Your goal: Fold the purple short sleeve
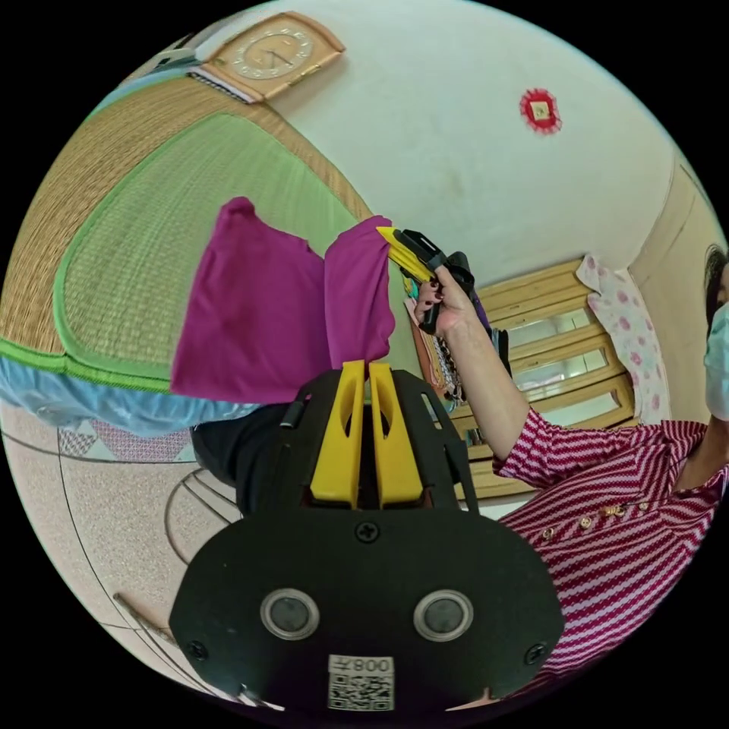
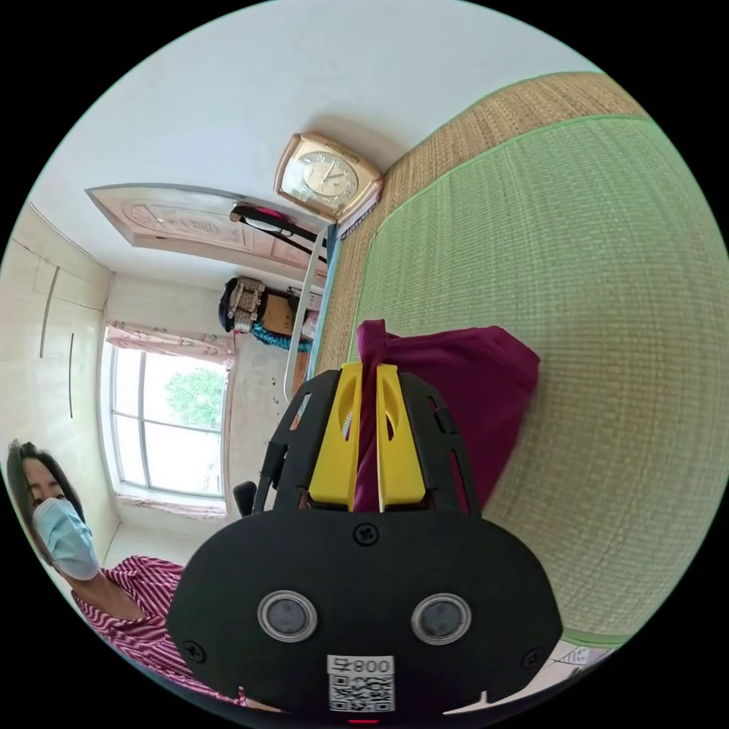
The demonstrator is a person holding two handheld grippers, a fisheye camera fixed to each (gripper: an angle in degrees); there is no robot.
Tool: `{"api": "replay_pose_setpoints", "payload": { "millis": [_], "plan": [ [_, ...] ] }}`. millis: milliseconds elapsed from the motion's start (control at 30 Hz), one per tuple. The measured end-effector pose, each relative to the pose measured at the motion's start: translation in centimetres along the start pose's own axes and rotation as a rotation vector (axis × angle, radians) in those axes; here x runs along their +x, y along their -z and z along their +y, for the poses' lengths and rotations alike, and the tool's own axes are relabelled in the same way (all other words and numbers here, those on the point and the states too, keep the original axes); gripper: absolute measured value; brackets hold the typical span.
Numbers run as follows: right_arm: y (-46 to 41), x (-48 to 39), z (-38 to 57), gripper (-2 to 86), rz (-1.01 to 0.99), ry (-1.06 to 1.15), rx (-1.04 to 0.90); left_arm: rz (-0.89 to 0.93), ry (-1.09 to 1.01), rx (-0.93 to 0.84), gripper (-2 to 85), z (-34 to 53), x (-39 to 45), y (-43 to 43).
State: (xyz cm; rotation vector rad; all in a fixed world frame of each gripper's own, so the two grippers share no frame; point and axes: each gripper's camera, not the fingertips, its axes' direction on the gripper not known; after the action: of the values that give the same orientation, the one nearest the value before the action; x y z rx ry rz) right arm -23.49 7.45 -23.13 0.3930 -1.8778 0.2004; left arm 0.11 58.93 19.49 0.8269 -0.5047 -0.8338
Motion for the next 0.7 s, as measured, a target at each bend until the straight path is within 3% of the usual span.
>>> {"api": "replay_pose_setpoints", "payload": {
  "millis": [333,700],
  "plan": [
    [-12.0,-3.3,-2.9,2.6,0.062,-0.008,-0.099,0.008,0.131,0.093,0.6,-0.2,-11.5,-0.9],
    [-19.9,-2.3,-4.6,2.8,0.135,-0.067,-0.168,0.024,0.240,0.081,0.6,-1.1,-20.2,-5.8]
  ]
}}
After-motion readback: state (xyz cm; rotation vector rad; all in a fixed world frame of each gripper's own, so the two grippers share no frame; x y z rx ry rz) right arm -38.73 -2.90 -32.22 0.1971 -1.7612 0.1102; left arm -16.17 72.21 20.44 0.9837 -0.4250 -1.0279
